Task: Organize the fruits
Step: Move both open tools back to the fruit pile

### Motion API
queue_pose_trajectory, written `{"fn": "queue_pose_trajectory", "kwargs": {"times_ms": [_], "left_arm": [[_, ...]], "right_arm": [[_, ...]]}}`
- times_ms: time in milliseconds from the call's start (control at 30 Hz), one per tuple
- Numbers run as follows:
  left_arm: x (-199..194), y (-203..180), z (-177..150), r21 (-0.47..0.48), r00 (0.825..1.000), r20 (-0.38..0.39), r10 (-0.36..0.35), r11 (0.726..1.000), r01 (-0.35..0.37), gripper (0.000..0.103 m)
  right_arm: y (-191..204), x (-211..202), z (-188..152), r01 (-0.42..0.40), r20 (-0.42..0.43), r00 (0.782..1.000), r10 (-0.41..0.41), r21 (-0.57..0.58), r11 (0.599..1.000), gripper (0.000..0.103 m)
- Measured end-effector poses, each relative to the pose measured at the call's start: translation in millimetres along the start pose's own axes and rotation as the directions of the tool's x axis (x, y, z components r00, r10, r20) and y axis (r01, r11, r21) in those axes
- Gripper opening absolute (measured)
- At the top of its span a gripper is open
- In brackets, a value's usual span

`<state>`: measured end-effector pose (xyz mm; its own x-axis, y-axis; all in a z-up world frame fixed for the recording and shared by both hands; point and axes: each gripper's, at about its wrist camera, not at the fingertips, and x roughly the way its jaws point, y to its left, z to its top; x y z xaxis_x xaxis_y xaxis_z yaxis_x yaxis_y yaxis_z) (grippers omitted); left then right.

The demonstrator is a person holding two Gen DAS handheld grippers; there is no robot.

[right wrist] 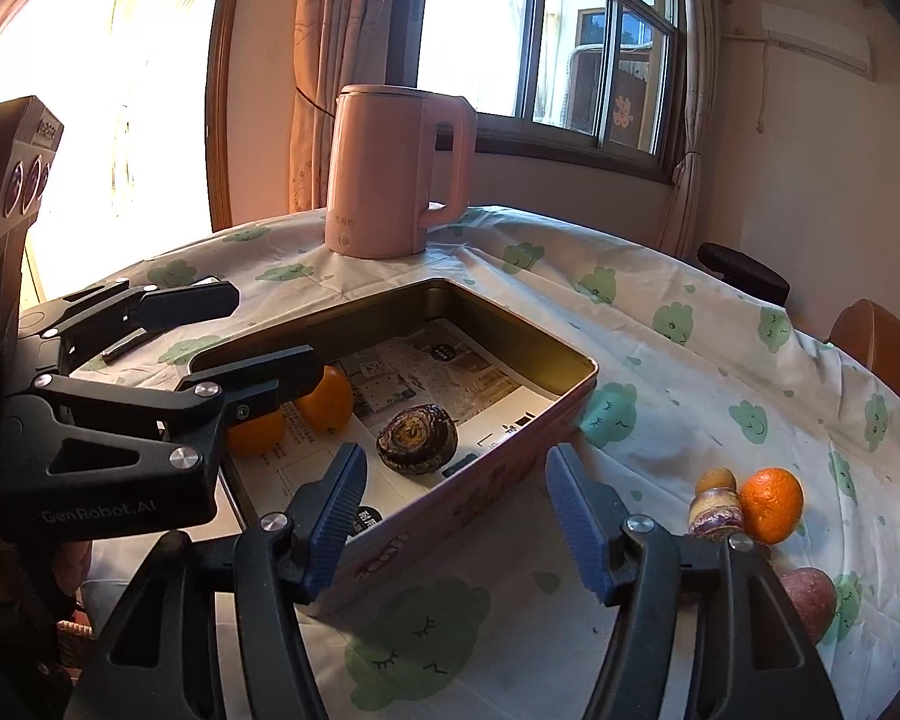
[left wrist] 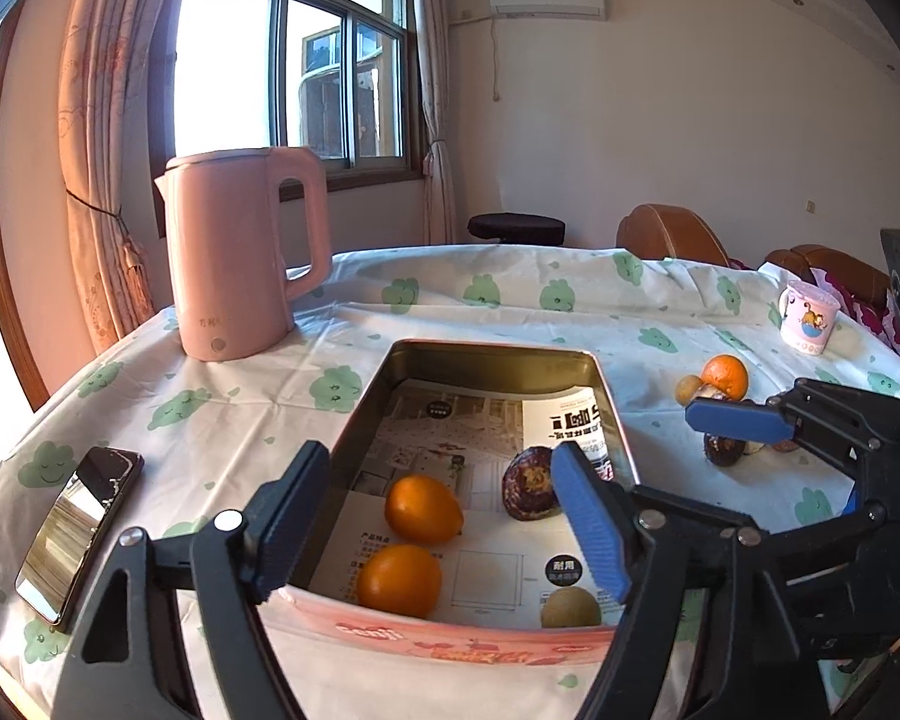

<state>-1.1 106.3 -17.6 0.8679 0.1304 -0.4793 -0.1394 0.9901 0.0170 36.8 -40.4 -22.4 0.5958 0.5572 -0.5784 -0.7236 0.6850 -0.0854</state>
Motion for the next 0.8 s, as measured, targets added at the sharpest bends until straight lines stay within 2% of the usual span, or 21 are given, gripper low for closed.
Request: {"fn": "queue_pose_trajectory", "kwargs": {"times_ms": [167,300,433,533,700,800], "left_arm": [[0.0,-14.5,1.7,0.01,1.0,0.003,-0.023,1.0,0.023,0.078],[0.9,-31.4,4.2,0.035,0.999,0.009,-0.037,0.999,0.037,0.079],[4.5,-58.1,7.3,0.078,0.998,0.003,-0.065,0.995,0.065,0.079],[5.6,-82.1,8.8,0.12,0.995,-0.005,-0.099,0.988,0.099,0.079],[15.6,-124.2,10.8,0.189,0.988,-0.035,-0.15,0.97,0.154,0.079],[28.1,-143.2,12.1,0.22,0.987,-0.056,-0.152,0.962,0.161,0.079]], "right_arm": [[-19.9,-14.6,-8.3,0.037,0.015,0.999,-0.037,0.023,0.999,0.064],[-47.1,-32.8,-19.8,0.105,0.021,0.994,-0.106,0.055,0.993,0.064],[-87.9,-45.9,-34.8,0.222,-0.011,0.975,-0.222,0.111,0.969,0.064],[-120.4,-56.1,-46.5,0.277,-0.035,0.961,-0.275,0.194,0.941,0.064],[-153.0,-62.9,-59.1,0.305,-0.069,0.952,-0.298,0.29,0.907,0.064],[-163.6,-62.6,-62.2,0.275,-0.079,0.961,-0.264,0.333,0.902,0.064]]}}
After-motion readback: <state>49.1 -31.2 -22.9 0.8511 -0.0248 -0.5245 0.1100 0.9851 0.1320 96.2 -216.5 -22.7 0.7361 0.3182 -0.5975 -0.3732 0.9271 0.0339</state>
